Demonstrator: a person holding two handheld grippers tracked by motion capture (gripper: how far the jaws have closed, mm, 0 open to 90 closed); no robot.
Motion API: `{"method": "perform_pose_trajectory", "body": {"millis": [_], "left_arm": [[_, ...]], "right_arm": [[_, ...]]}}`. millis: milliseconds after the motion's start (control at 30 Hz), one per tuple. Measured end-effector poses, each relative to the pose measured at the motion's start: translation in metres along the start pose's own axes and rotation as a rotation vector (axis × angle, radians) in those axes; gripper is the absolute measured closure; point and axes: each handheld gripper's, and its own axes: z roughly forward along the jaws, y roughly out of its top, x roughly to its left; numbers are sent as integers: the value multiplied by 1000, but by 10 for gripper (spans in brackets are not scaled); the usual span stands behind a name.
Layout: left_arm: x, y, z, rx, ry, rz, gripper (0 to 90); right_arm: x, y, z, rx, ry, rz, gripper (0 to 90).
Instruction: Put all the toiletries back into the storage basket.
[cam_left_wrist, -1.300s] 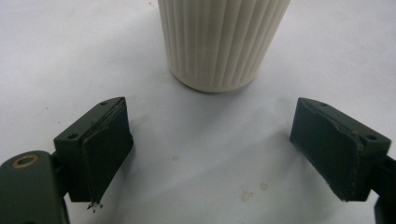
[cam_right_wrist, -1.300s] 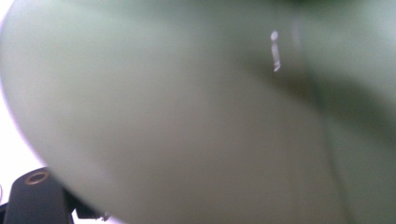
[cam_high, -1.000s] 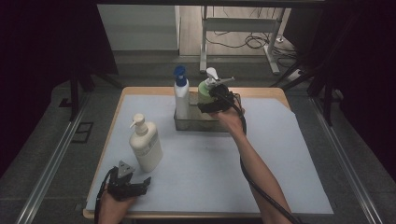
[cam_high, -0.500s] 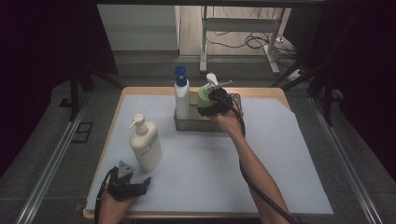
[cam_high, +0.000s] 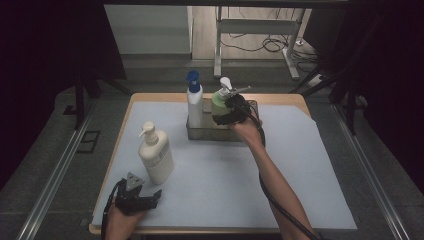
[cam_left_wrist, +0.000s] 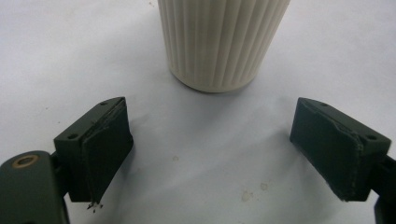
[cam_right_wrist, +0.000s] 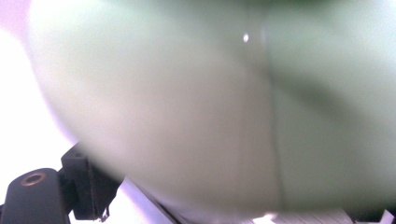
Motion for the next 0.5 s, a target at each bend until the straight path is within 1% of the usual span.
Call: {"method": "perform_pose_trajectory", "body": {"millis": [267,467,500], "left_arm": [[0,0,0,-1,1,0,121],[0,0,0,-1,0,-1,121],[0,0,0,-1,0,-1,121]], "right_arm": [[3,-3,-15,-11,-6,-39,107],[3,-8,-24,-10,14,-21,124],[3,-9,-25,-11,21,-24,125]]}}
